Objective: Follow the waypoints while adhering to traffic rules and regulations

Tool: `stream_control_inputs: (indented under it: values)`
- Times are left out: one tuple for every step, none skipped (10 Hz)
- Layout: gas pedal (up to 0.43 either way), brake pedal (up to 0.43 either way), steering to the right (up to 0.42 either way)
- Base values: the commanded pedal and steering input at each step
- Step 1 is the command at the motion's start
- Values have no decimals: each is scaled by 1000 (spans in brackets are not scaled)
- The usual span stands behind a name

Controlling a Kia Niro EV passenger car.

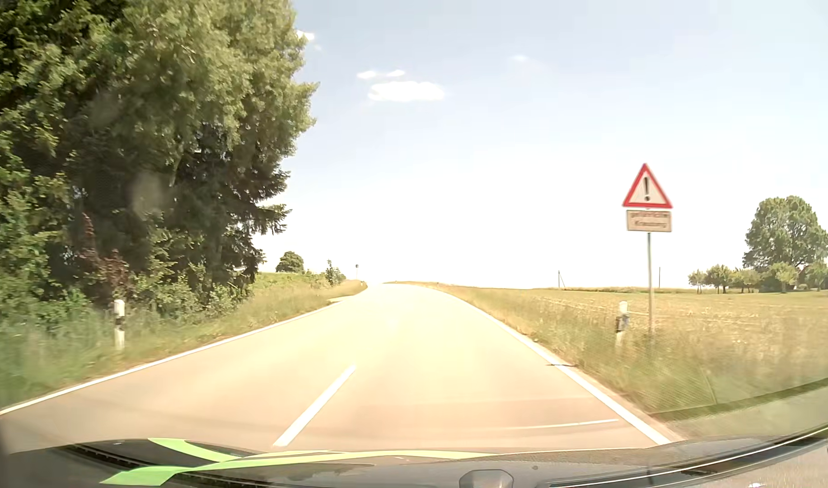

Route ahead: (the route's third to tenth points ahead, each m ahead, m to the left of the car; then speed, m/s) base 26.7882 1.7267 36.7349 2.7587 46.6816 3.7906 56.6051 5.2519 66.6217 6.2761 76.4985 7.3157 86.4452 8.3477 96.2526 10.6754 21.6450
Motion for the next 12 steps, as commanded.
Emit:
stream_control_inputs:
  values:
    - [370,0,-12]
    - [378,0,-12]
    - [390,0,-12]
    - [390,0,-14]
    - [390,0,-14]
    - [378,0,-14]
    - [358,0,-14]
    - [358,0,-14]
    - [358,0,-14]
    - [370,0,-14]
    - [390,0,-14]
    - [409,0,-14]
